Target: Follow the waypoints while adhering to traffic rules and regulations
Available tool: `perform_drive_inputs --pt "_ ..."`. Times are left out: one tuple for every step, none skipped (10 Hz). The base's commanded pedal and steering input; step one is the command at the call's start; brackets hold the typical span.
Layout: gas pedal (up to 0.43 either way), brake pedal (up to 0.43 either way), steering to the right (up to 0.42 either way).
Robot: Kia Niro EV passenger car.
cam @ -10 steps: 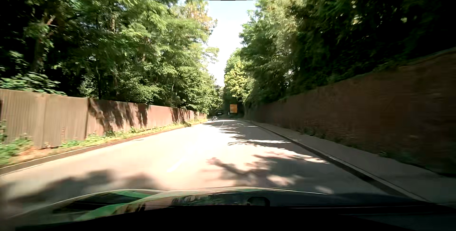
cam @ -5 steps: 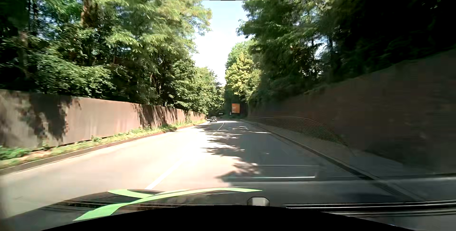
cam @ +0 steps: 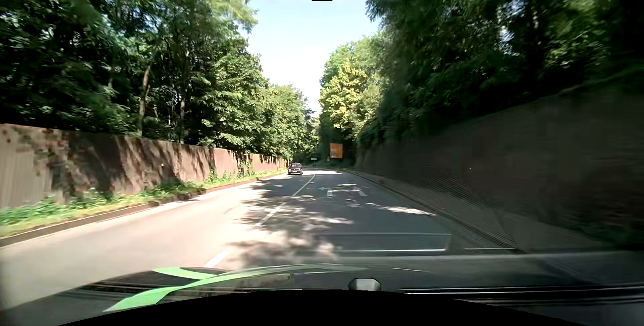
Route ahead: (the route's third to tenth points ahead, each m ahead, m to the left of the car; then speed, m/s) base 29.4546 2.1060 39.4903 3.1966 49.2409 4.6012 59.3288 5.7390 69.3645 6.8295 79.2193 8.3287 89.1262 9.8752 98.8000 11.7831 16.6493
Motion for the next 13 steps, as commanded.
perform_drive_inputs --pt "0.189 0.000 -0.011" --pt "0.197 0.000 -0.011" --pt "0.197 0.000 -0.011" --pt "0.197 0.000 -0.011" --pt "0.197 0.000 -0.011" --pt "0.189 0.000 -0.011" --pt "0.177 0.000 -0.010" --pt "0.177 0.000 -0.008" --pt "0.177 0.000 -0.008" --pt "0.177 0.000 -0.008" --pt "0.169 0.000 -0.008" --pt "0.169 0.000 -0.008" --pt "0.157 0.000 -0.008"
